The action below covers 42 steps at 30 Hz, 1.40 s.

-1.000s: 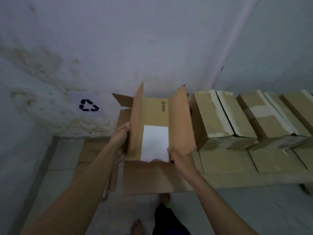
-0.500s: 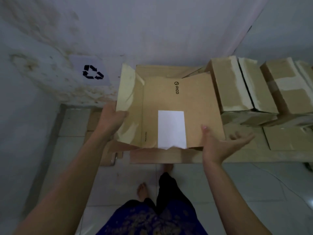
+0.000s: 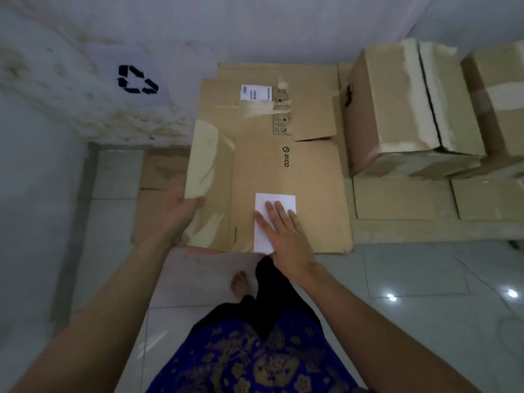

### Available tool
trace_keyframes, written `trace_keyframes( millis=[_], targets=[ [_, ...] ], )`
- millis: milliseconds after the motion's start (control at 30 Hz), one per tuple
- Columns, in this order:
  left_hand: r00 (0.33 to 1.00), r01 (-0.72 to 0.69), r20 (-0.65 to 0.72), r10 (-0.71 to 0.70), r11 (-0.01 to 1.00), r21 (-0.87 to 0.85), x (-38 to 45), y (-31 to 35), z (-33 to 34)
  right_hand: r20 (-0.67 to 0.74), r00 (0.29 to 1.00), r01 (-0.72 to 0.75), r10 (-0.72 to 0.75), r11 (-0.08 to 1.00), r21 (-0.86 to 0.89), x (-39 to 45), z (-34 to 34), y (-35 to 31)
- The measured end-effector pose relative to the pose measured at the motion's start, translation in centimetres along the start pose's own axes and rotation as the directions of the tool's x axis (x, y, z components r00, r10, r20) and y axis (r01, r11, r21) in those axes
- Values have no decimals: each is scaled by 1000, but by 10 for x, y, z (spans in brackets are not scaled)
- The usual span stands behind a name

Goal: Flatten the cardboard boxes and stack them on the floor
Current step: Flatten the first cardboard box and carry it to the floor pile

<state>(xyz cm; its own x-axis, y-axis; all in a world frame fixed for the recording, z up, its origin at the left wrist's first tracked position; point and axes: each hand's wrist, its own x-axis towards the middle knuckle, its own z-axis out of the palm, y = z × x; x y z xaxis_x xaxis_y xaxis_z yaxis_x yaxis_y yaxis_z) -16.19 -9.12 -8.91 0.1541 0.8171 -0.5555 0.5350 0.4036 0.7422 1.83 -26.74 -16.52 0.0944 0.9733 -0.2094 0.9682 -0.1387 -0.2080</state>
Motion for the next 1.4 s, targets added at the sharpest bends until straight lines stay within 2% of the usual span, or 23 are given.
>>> trace_keyframes(
  millis=[133,233,333,400,500,567,667,767,833,867,933,1000,1067,1167,1233,1300,1400],
  targets=[
    [991,132,20,-132,991,29,11,-28,19,152,988,23,-29,999,36,4,23,9],
    [988,150,-50,-147,986,75,16,-38,25,158,986,38,-54,994,103,7,25,19],
    [984,99,-169,-48,947,306,25,-32,27,141,988,32,-70,967,251,17,11,33],
    [979,56,-201,43,884,465,38,-16,31,51,999,-30,13,937,348,34,-6,47],
    [975,-62,-144,168,831,552,75,15,39,-77,977,-163,199,929,333,79,-30,78],
    [973,-129,-86,216,811,571,111,35,47,-105,941,-278,321,912,303,114,-49,101],
    [974,-145,-60,216,808,571,158,64,60,-21,868,-465,495,828,312,160,-72,132],
    [992,-37,-77,100,813,581,192,77,66,92,743,-655,663,690,307,192,-79,151],
    [999,32,-44,-11,855,518,206,78,66,177,639,-756,749,569,323,201,-74,157],
    [998,62,-26,-56,884,463,208,78,66,199,613,-775,765,533,339,202,-72,158],
    [995,103,-39,-95,921,377,205,76,66,186,609,-766,771,512,389,200,-68,162],
    [992,108,-101,-77,929,355,198,72,63,164,618,-748,769,509,426,195,-66,166],
    [991,35,-134,21,914,404,192,73,58,174,593,-760,786,475,444,192,-69,171],
    [976,-32,-160,145,829,558,178,80,55,184,578,-776,795,465,427,191,-77,169],
    [956,-47,-192,222,761,647,170,84,55,131,586,-756,800,481,445,187,-83,160],
    [946,-97,-153,287,698,709,158,89,56,51,614,-714,788,526,462,181,-86,149],
    [940,-118,-162,301,731,672,149,92,52,-106,647,-630,755,608,483,177,-91,132]
  ],
)
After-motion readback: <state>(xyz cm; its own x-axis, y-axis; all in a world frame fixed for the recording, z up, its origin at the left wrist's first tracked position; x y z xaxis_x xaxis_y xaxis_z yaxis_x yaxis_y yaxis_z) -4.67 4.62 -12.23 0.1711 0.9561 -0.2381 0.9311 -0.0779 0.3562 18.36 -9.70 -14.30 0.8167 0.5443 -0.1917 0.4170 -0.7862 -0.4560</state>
